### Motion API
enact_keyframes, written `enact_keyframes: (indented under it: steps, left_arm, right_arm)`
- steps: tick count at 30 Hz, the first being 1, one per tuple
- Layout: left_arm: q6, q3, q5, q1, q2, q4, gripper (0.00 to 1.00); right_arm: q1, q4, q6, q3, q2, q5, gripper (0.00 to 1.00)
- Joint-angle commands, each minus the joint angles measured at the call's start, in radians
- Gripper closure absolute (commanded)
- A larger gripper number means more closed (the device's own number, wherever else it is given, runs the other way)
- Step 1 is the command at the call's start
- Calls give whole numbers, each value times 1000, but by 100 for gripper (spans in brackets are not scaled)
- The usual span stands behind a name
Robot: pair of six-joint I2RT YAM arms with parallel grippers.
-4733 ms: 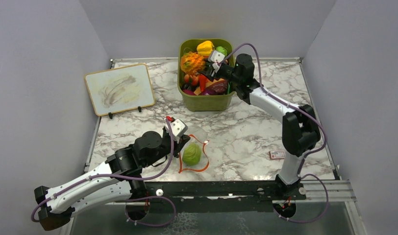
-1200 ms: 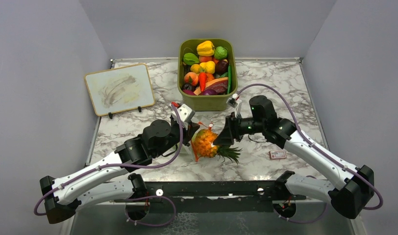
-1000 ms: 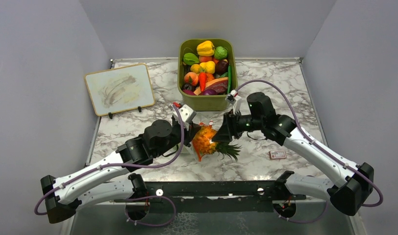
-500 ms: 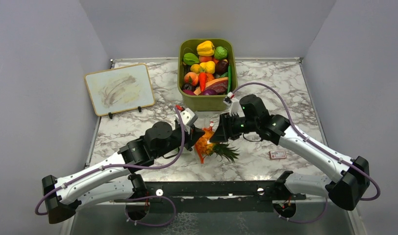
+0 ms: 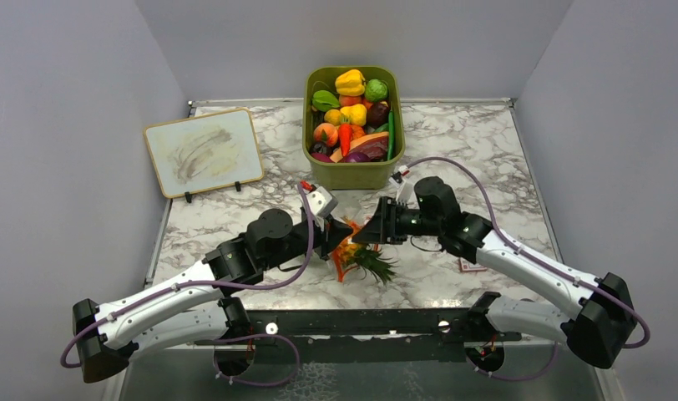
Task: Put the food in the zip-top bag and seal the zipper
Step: Place the fake fruit in the zipper food storage bag, then adjust the zipper food storage bag at the center of the board.
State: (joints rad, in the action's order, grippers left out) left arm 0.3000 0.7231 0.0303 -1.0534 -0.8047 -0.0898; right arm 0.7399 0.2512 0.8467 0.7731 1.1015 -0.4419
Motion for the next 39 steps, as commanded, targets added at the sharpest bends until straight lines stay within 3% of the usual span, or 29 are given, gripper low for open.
enact_keyframes:
  steps: [1, 8, 11, 14, 20, 28, 35, 39]
  left_arm:
    - [22, -9, -119, -3, 29, 97, 100]
    - [58, -54, -151, -3, 55, 129, 100]
    - [67, -66, -140, -3, 67, 132, 100]
    - [74, -74, -82, -3, 74, 127, 100]
    - [97, -26, 94, -4, 69, 56, 100]
    - [102, 6, 155, -3, 54, 42, 100]
    - [101, 30, 230, -3, 49, 27, 100]
    - [92, 38, 247, -2, 37, 22, 100]
  right_arm:
    - [2, -216, 164, -70, -56, 71, 97]
    - [3, -319, 300, -120, -65, 166, 91]
    - [3, -309, 321, -103, -34, 163, 78]
    - [3, -299, 318, -93, -16, 181, 71]
    - [2, -151, 169, -20, -36, 214, 48]
    - [2, -31, 25, 3, -179, 255, 27]
    - [2, 77, -238, 43, -238, 197, 34]
    - [3, -25, -391, -39, -332, -5, 38]
